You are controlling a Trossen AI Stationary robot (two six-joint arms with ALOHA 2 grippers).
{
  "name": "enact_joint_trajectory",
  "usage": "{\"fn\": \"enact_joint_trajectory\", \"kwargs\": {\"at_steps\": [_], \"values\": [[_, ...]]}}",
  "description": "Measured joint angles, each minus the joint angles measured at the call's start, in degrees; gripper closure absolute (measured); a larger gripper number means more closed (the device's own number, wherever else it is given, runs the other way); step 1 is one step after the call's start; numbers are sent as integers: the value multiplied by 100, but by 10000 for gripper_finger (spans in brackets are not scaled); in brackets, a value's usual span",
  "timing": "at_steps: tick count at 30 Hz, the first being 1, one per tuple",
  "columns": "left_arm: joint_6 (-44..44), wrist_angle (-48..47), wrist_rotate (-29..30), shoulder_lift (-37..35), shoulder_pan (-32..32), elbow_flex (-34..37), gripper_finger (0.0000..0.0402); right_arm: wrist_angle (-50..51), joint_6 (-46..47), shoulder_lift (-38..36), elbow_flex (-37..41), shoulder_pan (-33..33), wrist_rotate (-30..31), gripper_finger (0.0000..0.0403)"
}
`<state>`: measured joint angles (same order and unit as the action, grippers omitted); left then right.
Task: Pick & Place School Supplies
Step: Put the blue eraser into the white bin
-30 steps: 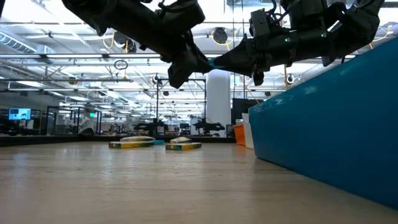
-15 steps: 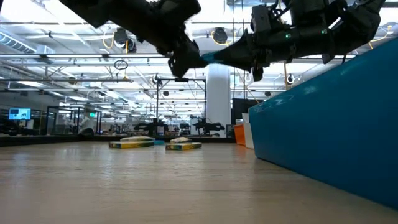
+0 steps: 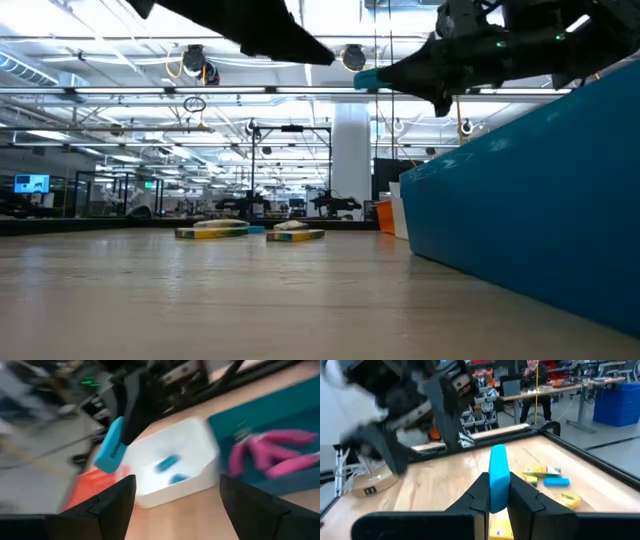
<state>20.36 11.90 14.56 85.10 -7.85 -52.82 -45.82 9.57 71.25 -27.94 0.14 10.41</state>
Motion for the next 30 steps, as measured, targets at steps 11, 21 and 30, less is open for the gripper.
{"fn": "enact_joint_trajectory", "kwargs": {"at_steps": [11, 21, 30], "values": [[-1006, 1158, -2309, -531, 1604, 1197, 117, 2341, 166, -1306, 59, 48, 2, 372], [-1761, 3323, -2348, -523, 2406, 2543, 117, 4152, 303, -1602, 59, 149, 17, 372], [-1935, 3664, -2375, -531, 2541, 2824, 117, 4852, 325, -1598, 166, 147, 306, 372]]}}
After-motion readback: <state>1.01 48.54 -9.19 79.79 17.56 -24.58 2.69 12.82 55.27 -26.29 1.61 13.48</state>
